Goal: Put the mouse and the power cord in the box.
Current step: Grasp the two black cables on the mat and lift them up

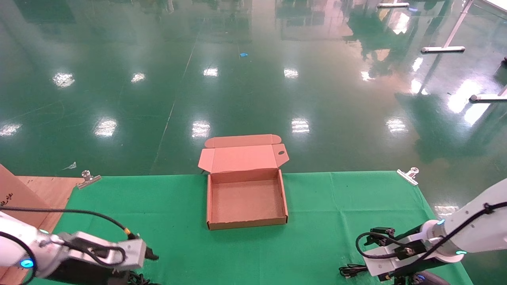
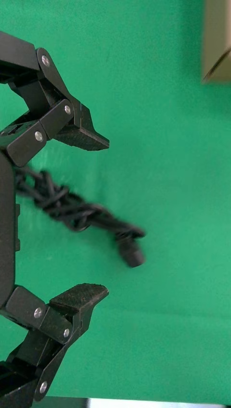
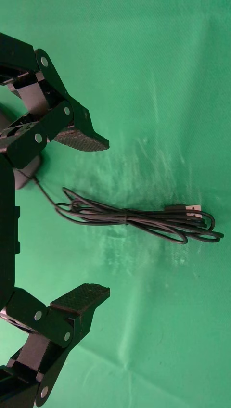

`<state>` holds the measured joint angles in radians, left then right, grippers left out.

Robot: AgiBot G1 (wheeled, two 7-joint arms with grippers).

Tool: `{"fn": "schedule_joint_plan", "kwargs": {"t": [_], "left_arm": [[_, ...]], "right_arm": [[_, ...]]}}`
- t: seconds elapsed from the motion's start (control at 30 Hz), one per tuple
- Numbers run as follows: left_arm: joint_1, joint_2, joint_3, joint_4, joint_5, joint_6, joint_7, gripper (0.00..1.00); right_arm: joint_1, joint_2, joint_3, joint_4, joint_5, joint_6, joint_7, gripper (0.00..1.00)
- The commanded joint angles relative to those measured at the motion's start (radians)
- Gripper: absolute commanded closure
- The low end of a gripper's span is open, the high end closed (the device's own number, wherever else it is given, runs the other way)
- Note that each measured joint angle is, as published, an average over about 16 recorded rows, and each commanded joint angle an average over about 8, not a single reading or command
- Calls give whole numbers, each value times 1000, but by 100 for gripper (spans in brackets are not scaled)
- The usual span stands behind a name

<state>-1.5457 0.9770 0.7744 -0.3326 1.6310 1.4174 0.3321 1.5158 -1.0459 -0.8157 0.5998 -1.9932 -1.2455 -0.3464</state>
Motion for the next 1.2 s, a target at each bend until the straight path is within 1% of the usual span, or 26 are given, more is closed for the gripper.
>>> {"fn": "schedule_joint_plan", "kwargs": {"t": [0.03, 0.23, 0.4, 0.6, 0.8, 0.83, 0.87, 0.93, 1.07, 1.1, 1.13, 1.2], "left_arm": [[-6, 30, 14, 57, 24, -22, 34, 0], [-15, 84, 24, 159, 46, -110, 84, 0], [-15, 111, 31, 211, 61, -182, 107, 0], [-11, 122, 31, 252, 64, -229, 126, 0], [-9, 121, 32, 277, 64, -218, 147, 0], [-9, 121, 32, 280, 64, -215, 150, 0], [-9, 121, 31, 283, 63, -211, 153, 0], [-9, 121, 31, 289, 62, -207, 157, 0], [-11, 123, 31, 298, 63, -201, 163, 50], [-12, 123, 32, 300, 63, -199, 164, 62], [-13, 124, 32, 301, 64, -198, 165, 75], [-14, 125, 32, 305, 63, -195, 167, 100]], "right_arm": [[8, -27, -3, -68, -7, 32, -39, 0], [29, -93, 8, -240, 12, 97, -128, 0], [49, -133, 22, -353, 34, 138, -181, 0], [71, -166, 32, -444, 48, 174, -232, 0], [80, -187, 36, -504, 55, 199, -266, 0], [81, -190, 36, -511, 55, 202, -271, 3], [82, -193, 36, -518, 54, 205, -276, 11], [83, -197, 35, -530, 53, 210, -284, 35], [87, -204, 34, -548, 51, 213, -299, 85], [89, -205, 34, -552, 51, 212, -301, 94], [90, -206, 34, -555, 51, 212, -304, 99], [94, -207, 34, -561, 52, 210, -309, 100]]}}
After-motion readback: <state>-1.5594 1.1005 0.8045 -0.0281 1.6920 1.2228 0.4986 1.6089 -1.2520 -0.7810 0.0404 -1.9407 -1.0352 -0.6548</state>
